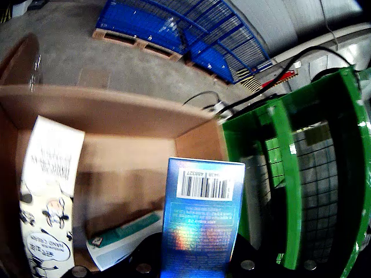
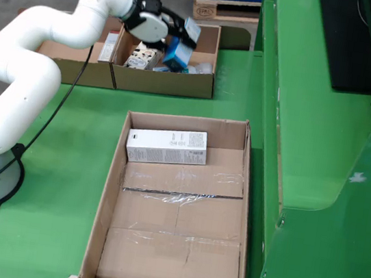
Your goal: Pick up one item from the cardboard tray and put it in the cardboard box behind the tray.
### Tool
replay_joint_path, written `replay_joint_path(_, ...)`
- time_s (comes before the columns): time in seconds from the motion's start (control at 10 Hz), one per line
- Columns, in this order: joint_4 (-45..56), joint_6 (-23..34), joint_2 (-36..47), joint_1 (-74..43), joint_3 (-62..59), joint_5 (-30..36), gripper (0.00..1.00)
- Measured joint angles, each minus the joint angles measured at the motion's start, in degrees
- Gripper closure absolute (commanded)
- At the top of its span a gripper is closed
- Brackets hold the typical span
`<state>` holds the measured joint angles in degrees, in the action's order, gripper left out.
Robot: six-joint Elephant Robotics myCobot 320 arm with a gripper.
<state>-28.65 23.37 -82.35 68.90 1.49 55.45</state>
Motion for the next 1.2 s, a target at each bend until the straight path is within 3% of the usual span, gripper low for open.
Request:
replay_joint_path(1.0,0.00,3.52,-2.28,-0.70,0.17,0.09,1.00)
replay_joint_path(1.2,0.00,3.52,-2.28,-0.70,0.17,0.09,0.80)
